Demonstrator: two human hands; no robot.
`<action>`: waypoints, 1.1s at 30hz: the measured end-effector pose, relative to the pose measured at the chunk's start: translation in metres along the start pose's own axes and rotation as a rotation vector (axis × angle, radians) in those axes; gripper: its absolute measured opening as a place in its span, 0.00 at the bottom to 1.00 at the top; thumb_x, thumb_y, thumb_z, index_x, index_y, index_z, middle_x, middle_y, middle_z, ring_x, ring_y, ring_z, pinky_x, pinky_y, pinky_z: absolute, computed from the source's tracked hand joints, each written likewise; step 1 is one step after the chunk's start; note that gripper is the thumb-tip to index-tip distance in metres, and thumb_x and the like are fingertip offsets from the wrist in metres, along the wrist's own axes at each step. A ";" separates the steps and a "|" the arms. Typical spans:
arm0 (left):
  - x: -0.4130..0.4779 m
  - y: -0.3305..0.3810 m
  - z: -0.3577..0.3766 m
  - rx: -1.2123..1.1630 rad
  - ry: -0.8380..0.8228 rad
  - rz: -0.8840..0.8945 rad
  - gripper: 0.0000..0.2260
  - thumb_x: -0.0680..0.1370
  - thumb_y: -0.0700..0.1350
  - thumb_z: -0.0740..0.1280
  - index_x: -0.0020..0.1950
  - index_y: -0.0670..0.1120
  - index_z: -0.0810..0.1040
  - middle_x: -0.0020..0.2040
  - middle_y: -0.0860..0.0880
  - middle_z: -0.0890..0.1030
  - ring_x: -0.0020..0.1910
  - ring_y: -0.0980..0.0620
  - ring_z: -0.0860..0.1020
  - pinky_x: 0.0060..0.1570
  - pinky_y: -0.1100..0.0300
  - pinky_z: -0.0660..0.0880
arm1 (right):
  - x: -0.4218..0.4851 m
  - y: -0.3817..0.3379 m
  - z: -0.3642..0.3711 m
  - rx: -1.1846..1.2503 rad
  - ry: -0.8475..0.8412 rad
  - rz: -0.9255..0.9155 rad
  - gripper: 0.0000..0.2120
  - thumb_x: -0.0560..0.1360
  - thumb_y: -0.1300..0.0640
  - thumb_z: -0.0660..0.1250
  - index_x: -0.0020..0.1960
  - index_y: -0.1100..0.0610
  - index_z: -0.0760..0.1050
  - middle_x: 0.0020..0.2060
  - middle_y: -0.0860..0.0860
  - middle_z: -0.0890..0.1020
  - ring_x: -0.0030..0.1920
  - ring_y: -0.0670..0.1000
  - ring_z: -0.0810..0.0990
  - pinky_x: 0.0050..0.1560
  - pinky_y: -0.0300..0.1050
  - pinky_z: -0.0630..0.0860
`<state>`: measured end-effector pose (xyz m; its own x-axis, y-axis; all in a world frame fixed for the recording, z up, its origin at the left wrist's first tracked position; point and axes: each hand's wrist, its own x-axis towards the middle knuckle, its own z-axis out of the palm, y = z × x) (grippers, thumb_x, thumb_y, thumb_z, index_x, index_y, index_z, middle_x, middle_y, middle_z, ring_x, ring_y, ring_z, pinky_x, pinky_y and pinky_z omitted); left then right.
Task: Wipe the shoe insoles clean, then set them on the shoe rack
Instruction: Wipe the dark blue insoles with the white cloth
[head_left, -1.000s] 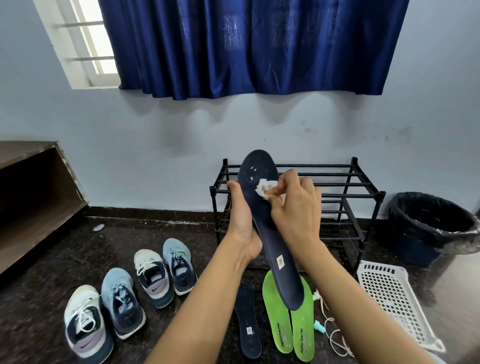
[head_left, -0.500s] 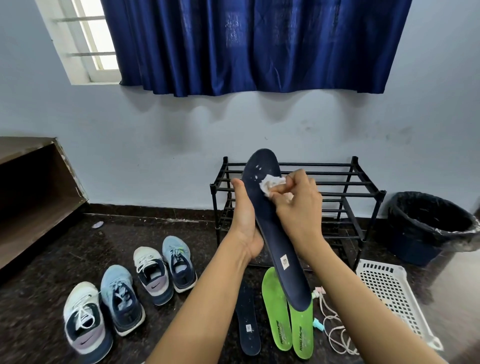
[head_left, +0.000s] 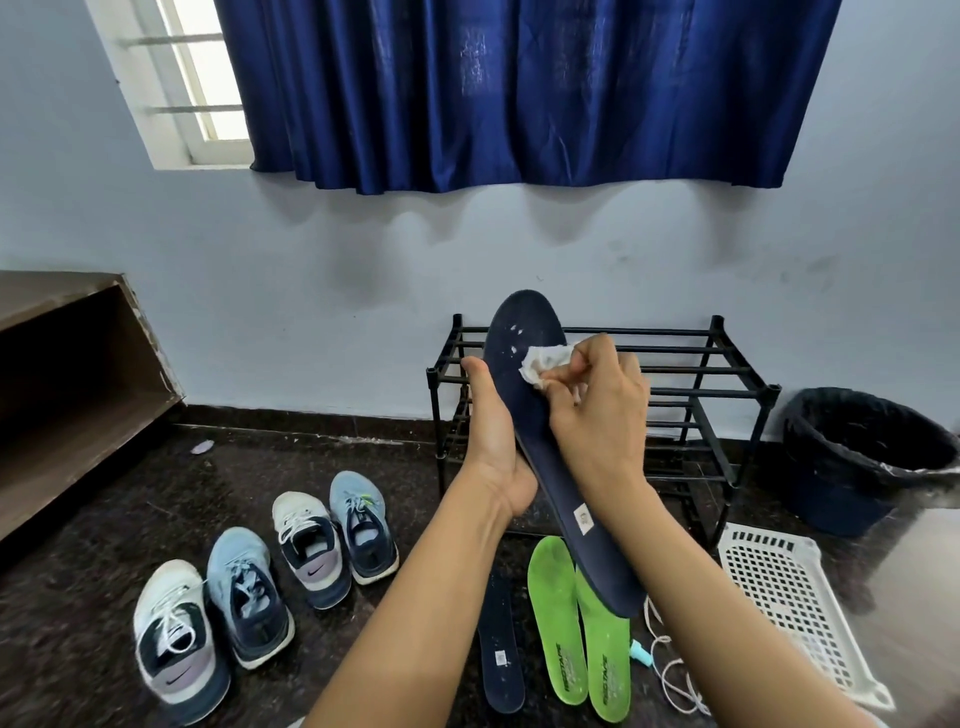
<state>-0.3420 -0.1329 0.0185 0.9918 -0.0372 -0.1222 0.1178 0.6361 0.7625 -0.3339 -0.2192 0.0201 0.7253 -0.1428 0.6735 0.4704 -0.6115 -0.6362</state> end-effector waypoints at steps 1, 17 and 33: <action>0.000 0.001 0.001 0.010 0.008 0.007 0.39 0.76 0.73 0.43 0.52 0.46 0.82 0.43 0.44 0.85 0.42 0.49 0.84 0.44 0.57 0.79 | -0.001 -0.002 0.001 0.090 -0.034 0.039 0.15 0.68 0.64 0.70 0.42 0.53 0.64 0.38 0.50 0.79 0.45 0.53 0.72 0.44 0.42 0.60; 0.006 0.020 -0.013 -0.080 0.069 -0.046 0.42 0.72 0.76 0.51 0.62 0.42 0.79 0.54 0.40 0.81 0.45 0.46 0.76 0.45 0.56 0.70 | -0.020 -0.014 -0.012 0.379 -0.542 0.116 0.16 0.70 0.66 0.70 0.43 0.54 0.64 0.35 0.47 0.83 0.37 0.45 0.77 0.42 0.41 0.72; 0.001 0.006 0.002 -0.015 0.004 -0.052 0.36 0.76 0.72 0.47 0.49 0.43 0.81 0.40 0.44 0.83 0.37 0.49 0.82 0.39 0.59 0.79 | -0.010 -0.007 -0.010 0.080 -0.253 0.136 0.04 0.72 0.58 0.70 0.44 0.53 0.83 0.35 0.47 0.84 0.36 0.46 0.80 0.40 0.37 0.72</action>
<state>-0.3397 -0.1308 0.0244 0.9841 -0.0677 -0.1640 0.1686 0.6451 0.7452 -0.3500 -0.2212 0.0216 0.8819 -0.0142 0.4712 0.3912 -0.5358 -0.7483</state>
